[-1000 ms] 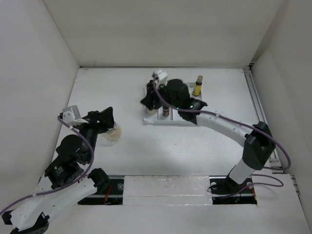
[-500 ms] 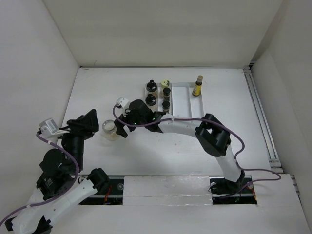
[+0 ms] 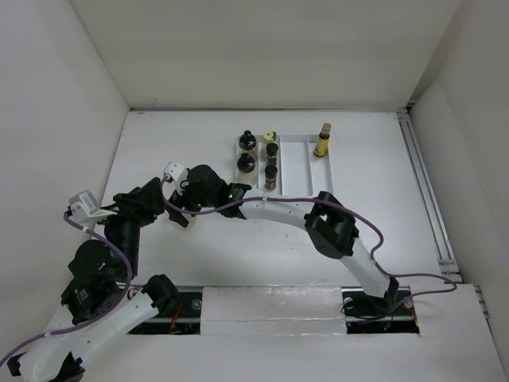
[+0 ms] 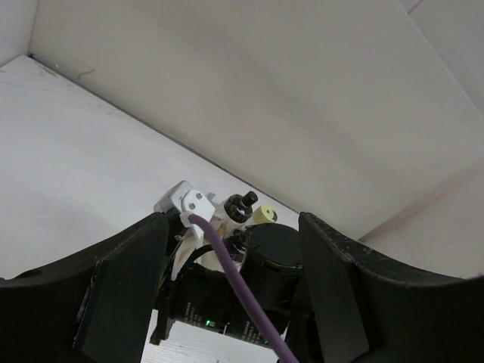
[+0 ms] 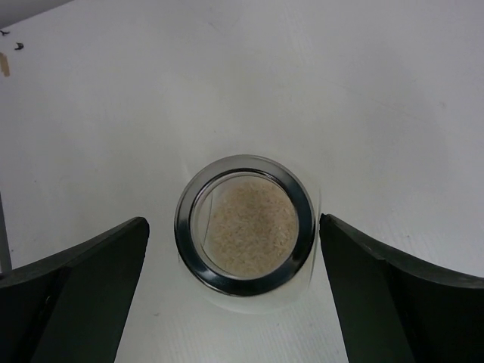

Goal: Organize the condiment bottles

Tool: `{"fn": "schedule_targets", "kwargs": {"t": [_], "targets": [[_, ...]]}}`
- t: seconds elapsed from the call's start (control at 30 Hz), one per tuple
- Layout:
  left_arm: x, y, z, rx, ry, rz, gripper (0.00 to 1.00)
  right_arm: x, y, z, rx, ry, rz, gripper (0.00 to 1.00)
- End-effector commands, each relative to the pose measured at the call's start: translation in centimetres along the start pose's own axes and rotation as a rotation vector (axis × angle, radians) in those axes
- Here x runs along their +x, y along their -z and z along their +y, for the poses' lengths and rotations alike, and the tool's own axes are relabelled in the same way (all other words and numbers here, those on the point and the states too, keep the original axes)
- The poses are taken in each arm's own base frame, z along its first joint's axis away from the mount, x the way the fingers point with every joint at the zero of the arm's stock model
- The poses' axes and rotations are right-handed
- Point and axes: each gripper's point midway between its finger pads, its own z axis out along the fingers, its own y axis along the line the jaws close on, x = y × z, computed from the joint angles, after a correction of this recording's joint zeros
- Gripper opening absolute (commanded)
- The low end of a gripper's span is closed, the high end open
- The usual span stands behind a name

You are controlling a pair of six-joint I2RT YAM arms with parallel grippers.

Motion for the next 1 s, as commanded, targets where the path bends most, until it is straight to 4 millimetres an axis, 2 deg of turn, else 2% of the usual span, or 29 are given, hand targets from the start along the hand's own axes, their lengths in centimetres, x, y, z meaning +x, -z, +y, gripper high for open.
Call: {"fn": "schedule_targets", "kwargs": {"t": [0.0, 0.2, 0.23, 0.27, 0.3, 0.33, 0.43, 0.47, 0.53, 0.57, 0.6, 0.63, 0.67, 0.7, 0.77, 0.8, 0.83, 0.87, 0.9, 0.93, 0.97], "targets": [[-0.4, -0.3, -0.7, 0.016, 0.011, -0.012, 0.66, -1.3, -0.8, 0.9, 0.001, 0.041, -0.024, 1.0], [-0.3, -0.3, -0.9, 0.024, 0.011, -0.008, 0.66, -1.3, -1.3, 0.3, 0.033, 0.023, -0.032, 0.97], [-0.3, -0.3, -0.9, 0.024, 0.011, -0.008, 0.66, -1.5, -1.4, 0.3, 0.033, 0.015, -0.043, 0.87], [-0.3, -0.3, -0.9, 0.024, 0.011, -0.008, 0.66, -1.4, -1.4, 0.2, 0.042, 0.015, -0.048, 0.81], [-0.3, -0.3, -0.9, 0.024, 0.011, -0.008, 0.66, -1.7, -1.5, 0.2, 0.041, 0.005, -0.06, 0.79], [-0.3, -0.3, -0.9, 0.024, 0.011, -0.008, 0.66, -1.2, -1.4, 0.1, 0.051, -0.013, -0.055, 0.74], [-0.3, -0.3, -0.9, 0.024, 0.011, -0.008, 0.66, -2.3, -0.8, 0.3, 0.047, -0.041, -0.111, 0.67], [-0.3, -0.3, -0.9, 0.024, 0.011, -0.008, 0.66, -3.4, -0.4, 0.5, 0.045, -0.061, -0.136, 0.65], [-0.3, -0.3, -0.9, 0.024, 0.011, -0.008, 0.66, -3.9, 0.2, 0.6, 0.05, -0.082, -0.163, 0.65], [-0.3, -0.3, -0.9, 0.024, 0.011, -0.008, 0.66, -6.2, 1.7, 0.9, 0.043, -0.099, -0.218, 0.63], [-0.3, -0.3, -0.9, 0.024, 0.011, -0.008, 0.66, -7.5, 2.6, 1.1, 0.039, -0.107, -0.252, 0.63], [-0.5, -0.1, -0.8, 0.026, 0.018, -0.013, 0.66, -9.2, 3.7, 0.5, 0.045, -0.118, -0.304, 0.63], [-0.5, -0.1, -0.8, 0.026, 0.018, -0.013, 0.66, -9.9, 4.7, 0.7, 0.041, -0.129, -0.324, 0.63], [-0.5, -0.1, -0.8, 0.026, 0.018, -0.013, 0.66, -13.1, 7.4, 0.1, 0.046, -0.151, -0.398, 0.63], [-0.5, -0.1, -0.8, 0.026, 0.018, -0.013, 0.66, -15.4, 10.3, -2.0, 0.081, -0.182, -0.464, 0.63], [-0.5, -0.1, -0.8, 0.026, 0.018, -0.013, 0.66, -17.9, 13.4, -2.3, 0.084, -0.201, -0.525, 0.63], [-0.3, -0.2, -0.9, 0.024, 0.011, -0.008, 0.66, -18.9, 15.0, -2.9, 0.094, -0.21, -0.551, 0.63], [-0.2, -0.2, -1.0, 0.033, 0.011, -0.003, 0.66, -19.5, 16.9, -5.2, 0.154, -0.232, -0.582, 0.63], [0.1, -0.3, -1.2, 0.038, 0.004, 0.007, 0.66, -19.1, 18.0, -6.2, 0.187, -0.249, -0.585, 0.63], [0.7, -0.5, -1.3, 0.038, -0.015, 0.026, 0.66, -20.7, 21.6, -8.3, 0.254, -0.269, -0.648, 0.63], [0.5, -0.6, -1.5, 0.039, -0.014, 0.025, 0.66, -20.8, 23.2, -9.5, 0.304, -0.279, -0.667, 0.63]]}}
